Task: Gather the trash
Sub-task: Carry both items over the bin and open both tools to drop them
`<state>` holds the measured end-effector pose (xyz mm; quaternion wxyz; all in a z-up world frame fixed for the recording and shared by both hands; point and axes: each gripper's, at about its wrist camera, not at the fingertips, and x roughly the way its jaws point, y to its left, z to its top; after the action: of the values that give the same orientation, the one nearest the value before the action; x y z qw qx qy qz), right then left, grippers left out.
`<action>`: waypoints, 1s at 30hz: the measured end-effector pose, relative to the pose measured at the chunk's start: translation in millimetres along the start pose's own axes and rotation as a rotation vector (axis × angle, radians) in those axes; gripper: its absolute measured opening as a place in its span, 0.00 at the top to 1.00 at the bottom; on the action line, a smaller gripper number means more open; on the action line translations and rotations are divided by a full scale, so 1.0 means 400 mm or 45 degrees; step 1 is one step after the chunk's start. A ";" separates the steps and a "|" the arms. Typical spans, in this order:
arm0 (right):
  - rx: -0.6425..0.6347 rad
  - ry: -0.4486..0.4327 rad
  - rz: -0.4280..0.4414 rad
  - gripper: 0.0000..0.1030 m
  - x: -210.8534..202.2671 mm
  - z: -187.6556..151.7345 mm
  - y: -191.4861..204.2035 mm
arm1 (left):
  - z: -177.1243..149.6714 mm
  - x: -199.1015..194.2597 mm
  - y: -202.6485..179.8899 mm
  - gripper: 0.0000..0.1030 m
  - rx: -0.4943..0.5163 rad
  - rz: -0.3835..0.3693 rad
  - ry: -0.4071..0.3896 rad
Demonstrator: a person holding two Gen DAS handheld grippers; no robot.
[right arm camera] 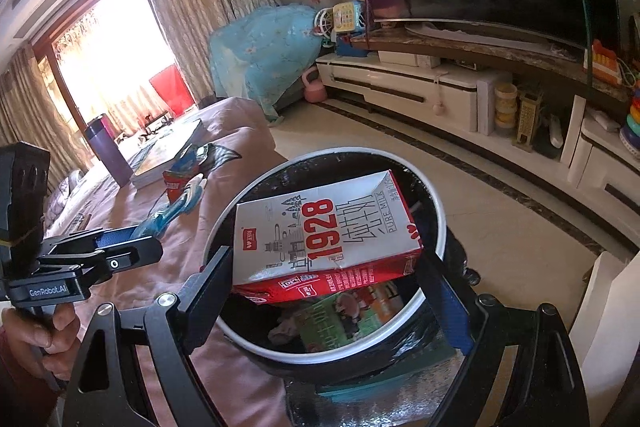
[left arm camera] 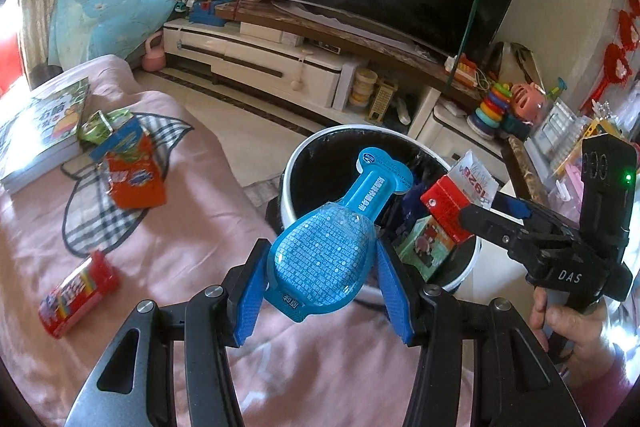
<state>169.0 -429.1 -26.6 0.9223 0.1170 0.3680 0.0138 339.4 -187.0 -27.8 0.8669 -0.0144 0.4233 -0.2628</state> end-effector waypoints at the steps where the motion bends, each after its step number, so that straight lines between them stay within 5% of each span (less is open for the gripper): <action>1: -0.001 0.002 -0.001 0.12 0.001 0.003 -0.004 | 0.005 0.008 -0.004 0.51 0.003 0.000 0.001; 25: -0.060 0.080 -0.020 0.12 0.046 0.025 -0.025 | 0.071 0.126 -0.036 0.50 0.013 0.016 0.067; 30: -0.072 0.092 -0.021 0.11 0.046 0.025 -0.025 | 0.073 0.125 -0.027 0.41 -0.006 0.007 0.075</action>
<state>188.8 -438.8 -34.3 0.9115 0.0875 0.4014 0.0209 381.2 -225.4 -42.6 0.8548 -0.0077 0.4492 -0.2596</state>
